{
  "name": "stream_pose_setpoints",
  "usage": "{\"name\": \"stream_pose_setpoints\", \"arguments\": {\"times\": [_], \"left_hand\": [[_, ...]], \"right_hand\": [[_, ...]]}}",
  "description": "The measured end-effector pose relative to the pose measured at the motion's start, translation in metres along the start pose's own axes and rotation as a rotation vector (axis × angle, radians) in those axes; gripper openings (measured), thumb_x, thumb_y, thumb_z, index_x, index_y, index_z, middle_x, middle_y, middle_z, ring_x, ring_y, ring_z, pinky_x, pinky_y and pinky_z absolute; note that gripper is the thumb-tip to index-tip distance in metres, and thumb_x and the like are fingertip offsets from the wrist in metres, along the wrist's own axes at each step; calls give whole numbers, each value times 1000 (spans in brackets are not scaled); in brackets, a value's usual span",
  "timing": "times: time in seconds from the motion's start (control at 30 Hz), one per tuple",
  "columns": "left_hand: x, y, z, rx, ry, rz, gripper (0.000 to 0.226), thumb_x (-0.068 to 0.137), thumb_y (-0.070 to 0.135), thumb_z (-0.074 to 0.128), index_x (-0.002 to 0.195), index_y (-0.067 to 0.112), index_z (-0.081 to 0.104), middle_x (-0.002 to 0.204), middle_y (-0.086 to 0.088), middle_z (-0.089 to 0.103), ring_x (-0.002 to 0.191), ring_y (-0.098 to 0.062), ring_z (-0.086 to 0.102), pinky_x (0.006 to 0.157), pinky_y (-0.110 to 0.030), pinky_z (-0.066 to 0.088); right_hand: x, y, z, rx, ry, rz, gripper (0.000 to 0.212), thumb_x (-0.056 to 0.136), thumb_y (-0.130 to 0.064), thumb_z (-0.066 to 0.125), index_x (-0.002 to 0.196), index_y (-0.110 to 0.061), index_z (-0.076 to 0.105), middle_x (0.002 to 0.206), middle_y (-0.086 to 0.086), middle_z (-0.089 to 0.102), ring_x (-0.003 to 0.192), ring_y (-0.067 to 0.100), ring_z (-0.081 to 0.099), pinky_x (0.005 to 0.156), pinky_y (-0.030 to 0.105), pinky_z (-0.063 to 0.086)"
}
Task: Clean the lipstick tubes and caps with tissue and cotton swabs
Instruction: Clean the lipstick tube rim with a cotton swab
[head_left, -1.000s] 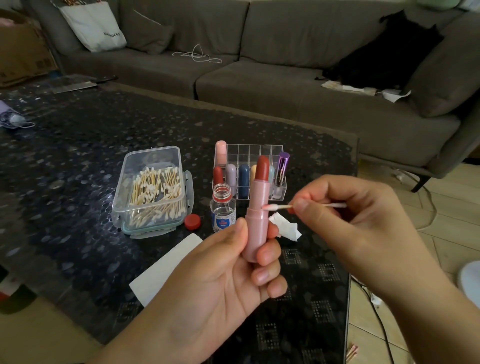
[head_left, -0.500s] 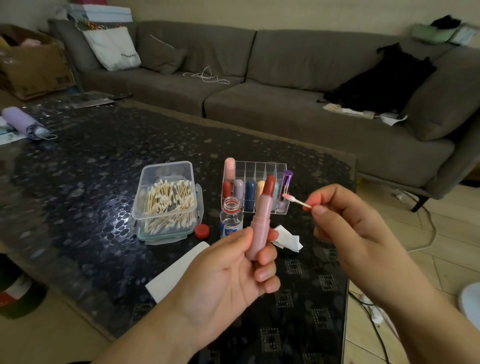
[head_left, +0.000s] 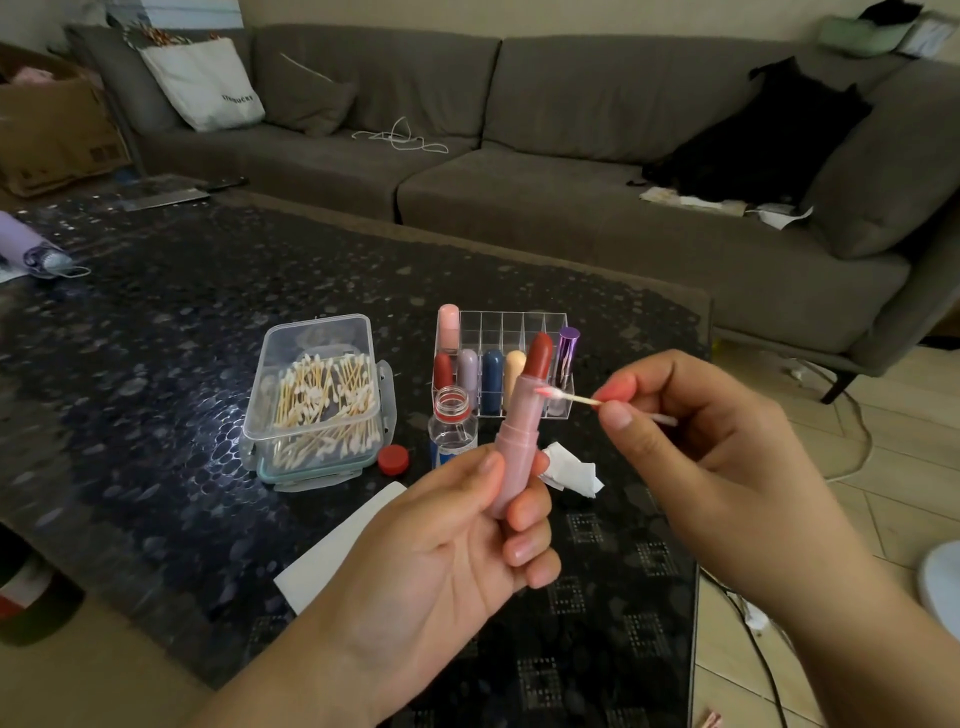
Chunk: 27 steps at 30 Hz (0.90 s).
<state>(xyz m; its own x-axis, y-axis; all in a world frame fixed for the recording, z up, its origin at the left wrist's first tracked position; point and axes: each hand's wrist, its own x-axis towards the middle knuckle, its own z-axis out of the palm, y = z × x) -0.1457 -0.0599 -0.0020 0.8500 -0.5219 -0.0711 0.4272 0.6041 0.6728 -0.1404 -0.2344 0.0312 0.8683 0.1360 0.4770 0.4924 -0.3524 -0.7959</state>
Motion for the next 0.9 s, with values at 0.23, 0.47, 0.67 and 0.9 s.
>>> {"name": "stream_pose_setpoints", "arguments": {"times": [0.23, 0.47, 0.67, 0.9], "left_hand": [[-1, -2, -7, -45, -111, -17, 24, 82, 22, 66, 98, 5, 68, 70, -5, 50, 58, -15, 47, 59, -28, 46], [-1, -2, -8, -65, -140, -19, 26, 80, 23, 71, 98, 5, 68, 70, -5, 50, 59, -14, 46, 58, -28, 45], [-1, -2, -8, -73, -132, -12, 27, 80, 22, 72, 99, 4, 65, 70, -5, 50, 59, -15, 46, 58, -28, 45], [-2, -2, -8, -72, -146, -16, 28, 79, 22, 73, 99, 4, 67, 71, -5, 49, 59, -15, 46, 58, -29, 45]], "right_hand": [[-1, -1, 1, -21, 36, -45, 7, 85, -23, 58, 82, -29, 60, 65, -17, 55, 54, 2, 45, 50, 8, 35], [-2, -2, 4, -49, 1, -37, 5, 84, -23, 60, 81, -26, 60, 64, -10, 56, 54, 2, 48, 52, 8, 37], [-3, -4, 6, -44, -40, -56, 5, 84, -26, 62, 79, -25, 60, 62, -6, 55, 53, 5, 48, 52, 7, 37], [-2, -5, 5, -37, 33, -43, 9, 84, -21, 59, 80, -28, 58, 60, -6, 53, 50, 6, 45, 49, 12, 37]]}}
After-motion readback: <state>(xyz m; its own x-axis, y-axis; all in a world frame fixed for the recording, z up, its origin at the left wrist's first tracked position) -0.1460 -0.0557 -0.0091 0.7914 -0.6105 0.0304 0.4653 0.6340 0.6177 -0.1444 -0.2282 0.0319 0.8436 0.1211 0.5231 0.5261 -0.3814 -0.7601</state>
